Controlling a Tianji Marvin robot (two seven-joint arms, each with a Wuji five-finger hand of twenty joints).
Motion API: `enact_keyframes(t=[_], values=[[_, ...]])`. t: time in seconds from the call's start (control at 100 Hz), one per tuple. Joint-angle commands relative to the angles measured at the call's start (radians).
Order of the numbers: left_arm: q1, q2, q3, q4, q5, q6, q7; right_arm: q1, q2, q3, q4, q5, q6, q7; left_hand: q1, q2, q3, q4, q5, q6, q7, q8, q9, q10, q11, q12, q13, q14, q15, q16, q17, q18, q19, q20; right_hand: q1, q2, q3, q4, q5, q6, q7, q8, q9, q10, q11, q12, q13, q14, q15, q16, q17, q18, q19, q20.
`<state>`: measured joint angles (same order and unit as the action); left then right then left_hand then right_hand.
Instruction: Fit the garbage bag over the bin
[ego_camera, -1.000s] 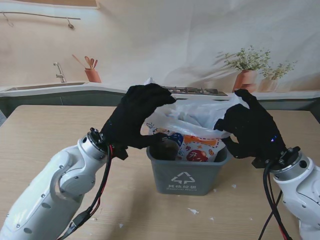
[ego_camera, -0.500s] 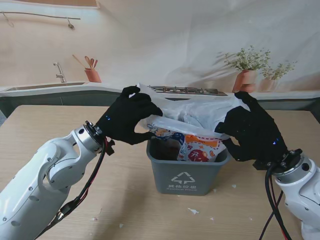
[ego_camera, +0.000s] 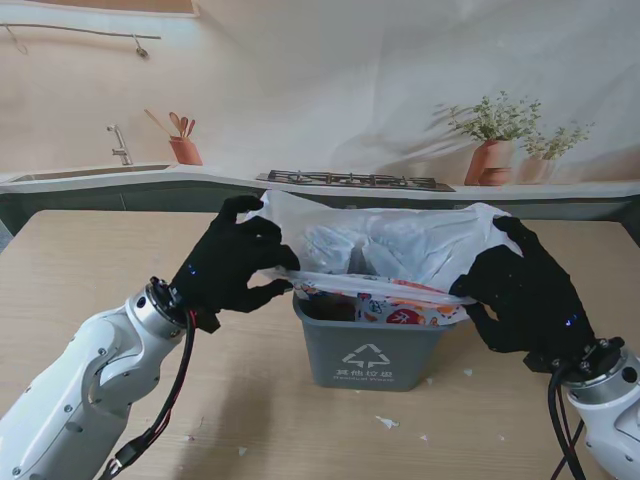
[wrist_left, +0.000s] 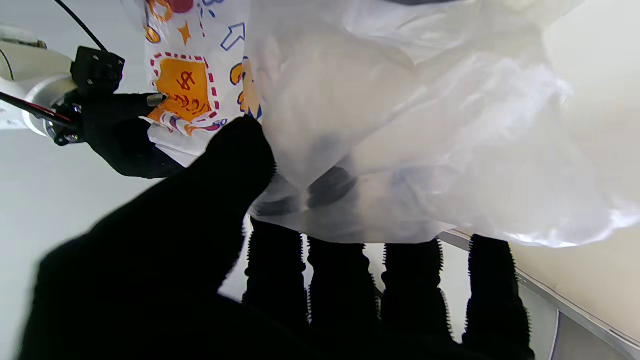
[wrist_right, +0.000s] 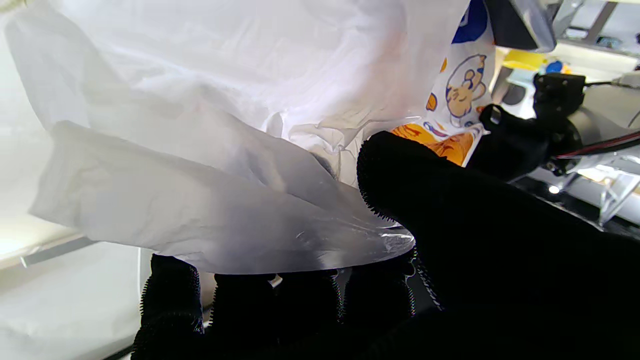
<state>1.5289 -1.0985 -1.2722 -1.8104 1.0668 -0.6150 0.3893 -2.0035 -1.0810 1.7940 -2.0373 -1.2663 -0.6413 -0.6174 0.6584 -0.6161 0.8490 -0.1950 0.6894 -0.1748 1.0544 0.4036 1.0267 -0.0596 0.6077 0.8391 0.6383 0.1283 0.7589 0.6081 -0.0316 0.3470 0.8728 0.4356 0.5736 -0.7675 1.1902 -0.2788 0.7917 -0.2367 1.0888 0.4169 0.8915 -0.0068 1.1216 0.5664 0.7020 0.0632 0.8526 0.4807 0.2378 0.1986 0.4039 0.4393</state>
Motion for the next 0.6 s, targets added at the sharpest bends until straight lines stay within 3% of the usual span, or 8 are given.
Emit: enact_keyframes(t=[0.0, 0.37, 0.45, 0.59], values=[[0.025, 0.013, -0.016, 0.016, 0.022, -0.013, -0.004, -0.025, -0.008, 0.002, 0.017, 0.004, 0.005, 0.016, 0.046, -0.025, 0.05, -0.024, 0.045, -0.055, 0.043, -0.002, 0.037, 0.003, 0.01, 0.021, 0.023, -0.009, 0.02, 0.024, -0.006, 0.019, 0.032, 0.017, 0.068, -0.028, 0.094, -0.035, 0.017, -0.082, 0.048, 0.02, -0.023, 0.005, 0.016, -0.004, -0.045, 0.01, 0.012, 0.015, -0.006, 0.011, 0.015, -0.008], [0.091, 0.031, -0.054, 0.05, 0.124, -0.092, 0.108, -0.086, 0.001, -0.03, 0.037, -0.036, 0.037, -0.035, 0.046, -0.044, 0.062, -0.028, 0.056, -0.068, 0.048, -0.019, 0.036, 0.006, 0.004, 0.032, 0.012, -0.014, 0.026, 0.033, -0.014, 0.017, 0.03, 0.018, 0.064, -0.06, 0.118, -0.047, 0.033, -0.078, 0.053, 0.013, -0.081, 0.007, 0.024, -0.005, -0.107, 0.012, 0.004, 0.018, -0.029, 0.005, 0.014, -0.001], [0.098, 0.039, -0.058, 0.055, 0.159, -0.099, 0.138, -0.094, 0.006, -0.036, 0.048, -0.048, 0.047, -0.036, 0.039, -0.053, 0.06, -0.03, 0.063, -0.073, 0.045, -0.026, 0.028, 0.001, 0.002, 0.031, 0.005, -0.014, 0.025, 0.033, -0.018, 0.018, 0.031, 0.018, 0.065, -0.069, 0.123, -0.051, 0.041, -0.08, 0.053, 0.009, -0.2, 0.021, -0.027, -0.029, -0.191, 0.021, -0.033, 0.007, -0.056, -0.003, 0.005, 0.001], [0.116, 0.037, -0.073, 0.059, 0.153, -0.098, 0.139, -0.103, 0.01, -0.046, 0.058, -0.061, 0.053, -0.039, 0.042, -0.061, 0.069, -0.027, 0.072, -0.034, 0.044, -0.035, 0.023, 0.011, 0.006, 0.031, 0.0, -0.006, 0.025, 0.034, -0.026, 0.022, 0.025, 0.016, 0.064, -0.087, 0.129, -0.057, 0.055, -0.095, 0.049, 0.005, -0.378, 0.015, -0.11, -0.086, -0.305, 0.027, -0.118, -0.027, -0.099, -0.017, -0.006, 0.009]])
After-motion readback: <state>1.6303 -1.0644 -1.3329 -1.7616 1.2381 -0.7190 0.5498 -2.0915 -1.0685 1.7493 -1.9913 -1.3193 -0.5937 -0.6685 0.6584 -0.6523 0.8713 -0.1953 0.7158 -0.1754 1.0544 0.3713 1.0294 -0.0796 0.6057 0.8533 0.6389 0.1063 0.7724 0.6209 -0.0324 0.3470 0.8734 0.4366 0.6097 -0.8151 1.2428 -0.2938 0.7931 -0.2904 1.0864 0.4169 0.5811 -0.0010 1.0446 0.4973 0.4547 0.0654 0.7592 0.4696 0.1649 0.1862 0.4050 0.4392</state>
